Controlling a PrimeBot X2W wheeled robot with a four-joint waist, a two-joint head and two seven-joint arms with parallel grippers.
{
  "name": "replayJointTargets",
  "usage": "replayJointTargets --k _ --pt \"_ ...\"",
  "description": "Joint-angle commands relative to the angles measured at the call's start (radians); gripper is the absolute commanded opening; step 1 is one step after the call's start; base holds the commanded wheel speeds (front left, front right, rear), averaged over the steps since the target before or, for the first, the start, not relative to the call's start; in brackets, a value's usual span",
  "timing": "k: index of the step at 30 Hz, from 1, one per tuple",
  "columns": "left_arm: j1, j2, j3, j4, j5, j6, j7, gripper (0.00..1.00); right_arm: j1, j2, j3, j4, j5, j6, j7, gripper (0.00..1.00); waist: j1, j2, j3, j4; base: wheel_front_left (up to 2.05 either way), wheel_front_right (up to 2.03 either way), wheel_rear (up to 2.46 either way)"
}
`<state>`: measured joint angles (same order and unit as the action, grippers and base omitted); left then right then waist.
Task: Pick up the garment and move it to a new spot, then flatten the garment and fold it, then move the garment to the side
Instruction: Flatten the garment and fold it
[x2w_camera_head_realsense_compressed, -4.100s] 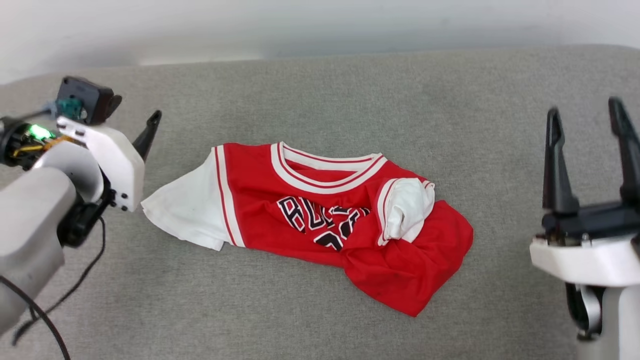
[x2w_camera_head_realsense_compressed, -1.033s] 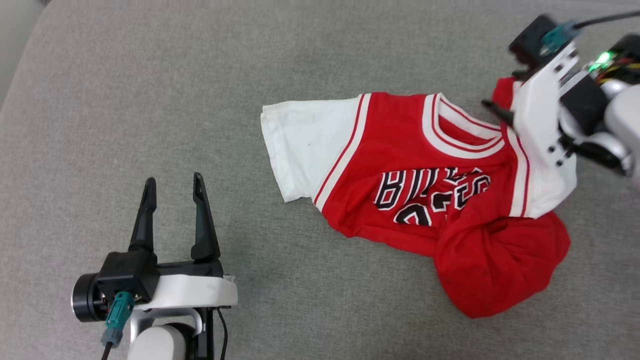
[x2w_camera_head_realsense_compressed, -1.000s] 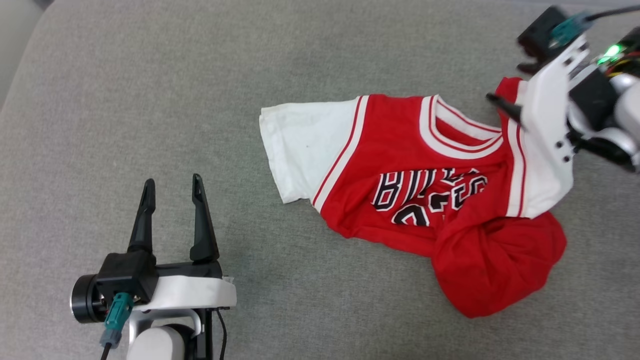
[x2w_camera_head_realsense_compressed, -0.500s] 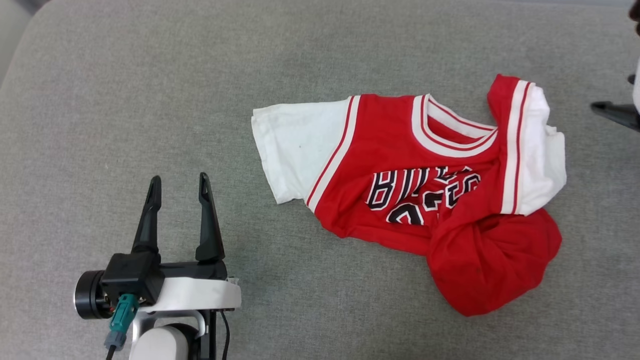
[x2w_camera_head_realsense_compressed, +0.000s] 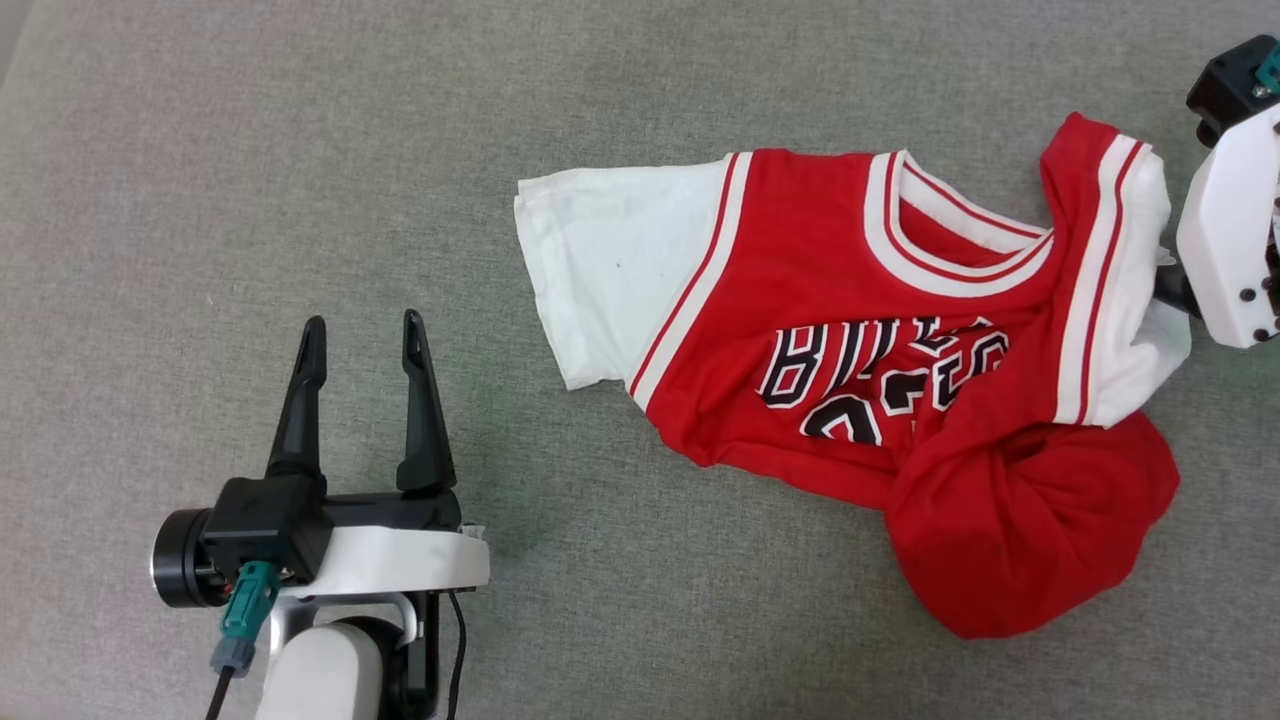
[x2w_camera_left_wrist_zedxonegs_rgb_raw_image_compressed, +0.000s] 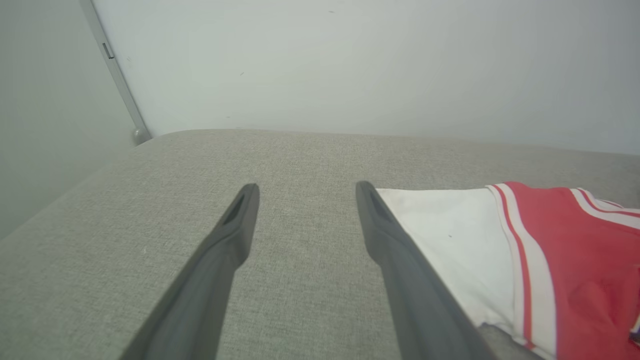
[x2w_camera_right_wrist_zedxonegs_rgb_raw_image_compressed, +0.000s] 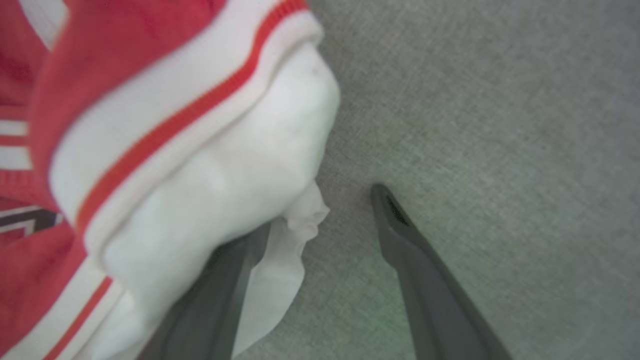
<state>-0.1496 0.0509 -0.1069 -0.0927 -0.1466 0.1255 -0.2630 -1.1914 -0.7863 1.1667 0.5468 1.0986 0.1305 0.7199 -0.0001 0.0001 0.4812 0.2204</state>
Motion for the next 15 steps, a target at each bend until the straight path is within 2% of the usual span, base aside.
replayJointTargets --k 1,2,6,8,9,15 --pt "-0.009 -0.001 0.007 0.004 0.001 0.003 -0.003 1.0 0.119 0.051 0.053 0.017 0.0 0.001 -0.008 0.82 0.0001 -0.0001 -0.007 -0.006 0.0 0.0 0.0" --pt "-0.008 -0.001 0.01 0.008 0.002 0.002 -0.003 1.0 0.119 0.055 0.045 0.018 -0.002 0.002 -0.031 0.0 0.0001 -0.0001 -0.014 -0.011 0.0 0.0 0.0" --pt "-0.004 -0.001 0.031 0.018 0.017 -0.009 -0.003 1.0 0.098 0.036 0.028 0.007 -0.023 0.001 -0.105 0.0 0.0001 -0.0001 -0.048 -0.031 0.0 0.0 0.0" --pt "-0.003 0.001 0.048 0.028 0.031 -0.022 -0.003 1.0 0.083 0.006 0.018 -0.011 -0.04 0.0 -0.154 0.0 0.0001 -0.0001 -0.078 -0.048 0.0 0.0 0.0" --pt "-0.006 0.014 0.068 0.039 0.043 -0.037 -0.003 1.0 0.074 -0.02 0.004 -0.041 -0.053 0.0 -0.208 0.0 0.0001 -0.0001 -0.111 -0.065 0.0 0.0 0.0" --pt "-0.041 0.081 0.107 0.102 0.065 -0.095 -0.002 1.0 0.115 -0.13 -0.035 -0.179 -0.075 0.0 -0.334 0.0 0.0001 -0.0001 -0.178 -0.119 0.0 0.0 0.0"
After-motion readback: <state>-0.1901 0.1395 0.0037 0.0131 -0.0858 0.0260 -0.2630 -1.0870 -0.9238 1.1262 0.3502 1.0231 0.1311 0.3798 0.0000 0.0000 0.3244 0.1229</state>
